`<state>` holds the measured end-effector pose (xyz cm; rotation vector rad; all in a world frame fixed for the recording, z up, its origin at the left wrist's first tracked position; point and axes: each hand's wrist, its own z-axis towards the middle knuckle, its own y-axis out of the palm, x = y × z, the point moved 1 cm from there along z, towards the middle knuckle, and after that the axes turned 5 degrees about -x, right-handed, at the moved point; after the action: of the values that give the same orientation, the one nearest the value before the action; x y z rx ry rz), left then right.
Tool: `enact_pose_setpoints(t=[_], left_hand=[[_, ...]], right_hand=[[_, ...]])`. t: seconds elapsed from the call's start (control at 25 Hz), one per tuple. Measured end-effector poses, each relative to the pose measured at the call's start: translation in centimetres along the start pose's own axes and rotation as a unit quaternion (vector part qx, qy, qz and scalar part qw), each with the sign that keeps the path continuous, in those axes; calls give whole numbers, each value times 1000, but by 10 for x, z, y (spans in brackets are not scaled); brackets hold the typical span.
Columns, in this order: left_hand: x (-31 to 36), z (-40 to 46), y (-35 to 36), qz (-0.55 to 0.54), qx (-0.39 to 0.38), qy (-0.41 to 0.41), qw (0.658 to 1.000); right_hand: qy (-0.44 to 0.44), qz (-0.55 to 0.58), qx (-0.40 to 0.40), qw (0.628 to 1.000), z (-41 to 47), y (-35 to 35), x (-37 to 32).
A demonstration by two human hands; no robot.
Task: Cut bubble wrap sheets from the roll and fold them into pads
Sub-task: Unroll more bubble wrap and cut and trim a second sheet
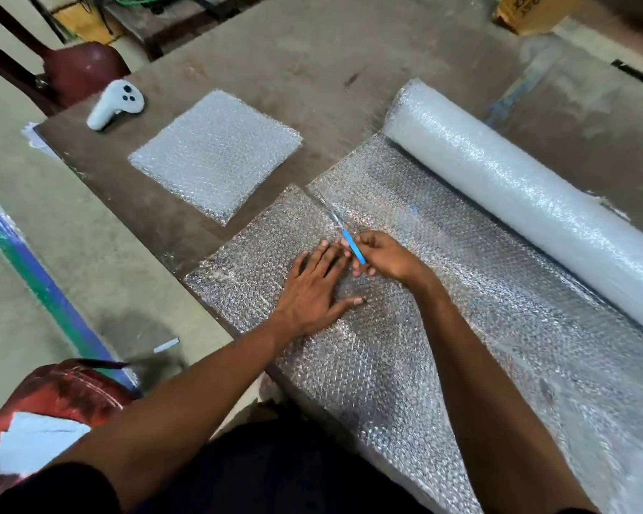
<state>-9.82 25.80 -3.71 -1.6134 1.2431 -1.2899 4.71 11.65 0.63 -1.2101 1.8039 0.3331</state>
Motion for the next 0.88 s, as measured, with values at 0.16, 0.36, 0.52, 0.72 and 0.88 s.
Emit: enact_pose_setpoints(t=[0.16,0.36,0.52,0.72,0.88], left_hand=[[-3,-8,-7,-20,15,3,1000],[-5,-4,-11,47,-3,1,999],[15,-8,-10,61,-2,-18,998],[72,-24,1,38,3,7,999],[116,-38,16,15,33,62,997]], right_hand=[[-26,48,98,994,-34,23,8],[-36,96,165,981,-86,39,38],[-18,156,186,970,-121,45,60],[-8,165,183,969,-148,43,83],[-17,153,171,973,-171,47,89]])
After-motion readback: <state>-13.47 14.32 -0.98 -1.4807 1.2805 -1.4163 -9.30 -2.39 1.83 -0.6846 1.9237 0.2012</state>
